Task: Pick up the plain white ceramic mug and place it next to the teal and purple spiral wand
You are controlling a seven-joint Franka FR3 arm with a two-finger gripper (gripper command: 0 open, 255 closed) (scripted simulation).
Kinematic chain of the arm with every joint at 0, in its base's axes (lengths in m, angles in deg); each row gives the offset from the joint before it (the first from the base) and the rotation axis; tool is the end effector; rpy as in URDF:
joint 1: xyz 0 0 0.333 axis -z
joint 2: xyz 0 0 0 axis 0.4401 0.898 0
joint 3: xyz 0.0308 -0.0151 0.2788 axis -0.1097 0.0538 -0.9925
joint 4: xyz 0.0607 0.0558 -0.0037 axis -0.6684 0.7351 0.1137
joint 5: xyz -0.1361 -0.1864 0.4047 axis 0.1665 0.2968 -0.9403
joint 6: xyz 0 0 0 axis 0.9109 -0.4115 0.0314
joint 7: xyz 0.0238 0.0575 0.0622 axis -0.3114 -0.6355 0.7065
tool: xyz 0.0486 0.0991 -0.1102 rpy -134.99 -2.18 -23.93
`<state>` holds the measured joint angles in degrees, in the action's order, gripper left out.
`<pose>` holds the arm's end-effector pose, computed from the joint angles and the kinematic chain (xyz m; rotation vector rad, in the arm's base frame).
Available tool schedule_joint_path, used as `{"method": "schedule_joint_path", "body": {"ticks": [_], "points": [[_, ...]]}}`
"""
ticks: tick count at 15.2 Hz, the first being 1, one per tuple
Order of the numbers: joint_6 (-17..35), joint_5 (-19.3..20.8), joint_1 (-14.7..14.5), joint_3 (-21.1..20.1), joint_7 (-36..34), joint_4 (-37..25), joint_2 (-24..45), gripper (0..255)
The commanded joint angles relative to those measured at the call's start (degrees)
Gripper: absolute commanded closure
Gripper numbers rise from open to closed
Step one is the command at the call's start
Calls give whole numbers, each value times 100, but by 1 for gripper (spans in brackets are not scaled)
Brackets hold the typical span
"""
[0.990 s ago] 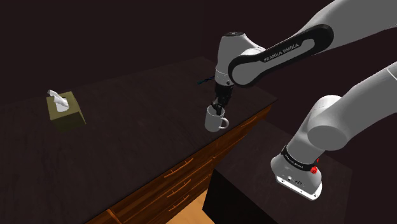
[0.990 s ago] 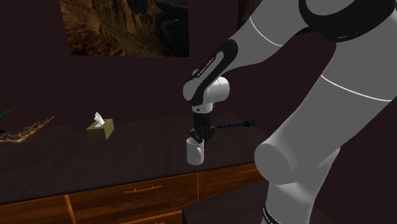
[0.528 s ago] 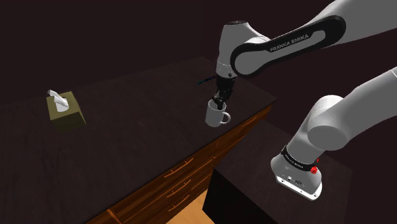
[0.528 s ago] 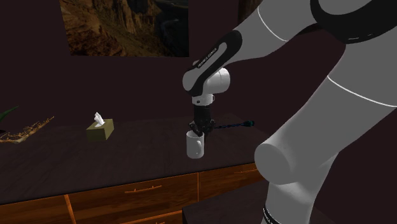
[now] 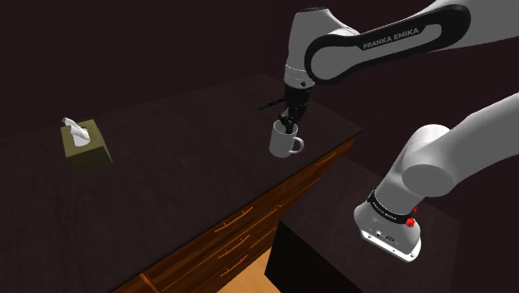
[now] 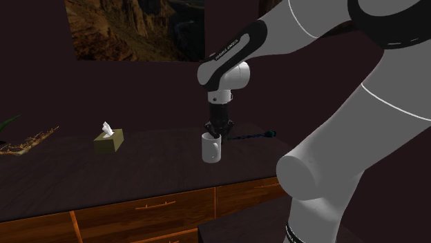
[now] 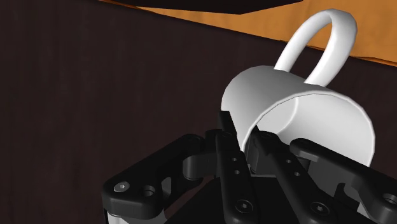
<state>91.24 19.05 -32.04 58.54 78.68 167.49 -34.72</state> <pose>0.4503 0.1277 0.3126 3.1406 0.0346 -0.0611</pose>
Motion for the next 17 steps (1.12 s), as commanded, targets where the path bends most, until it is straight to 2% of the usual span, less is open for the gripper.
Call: {"method": "schedule_joint_path", "body": {"ticks": [1,17], "points": [[-200,10,6,27,15,-109,-89,255],[-1496,68,28,118,2,-1174,-320,255]]}}
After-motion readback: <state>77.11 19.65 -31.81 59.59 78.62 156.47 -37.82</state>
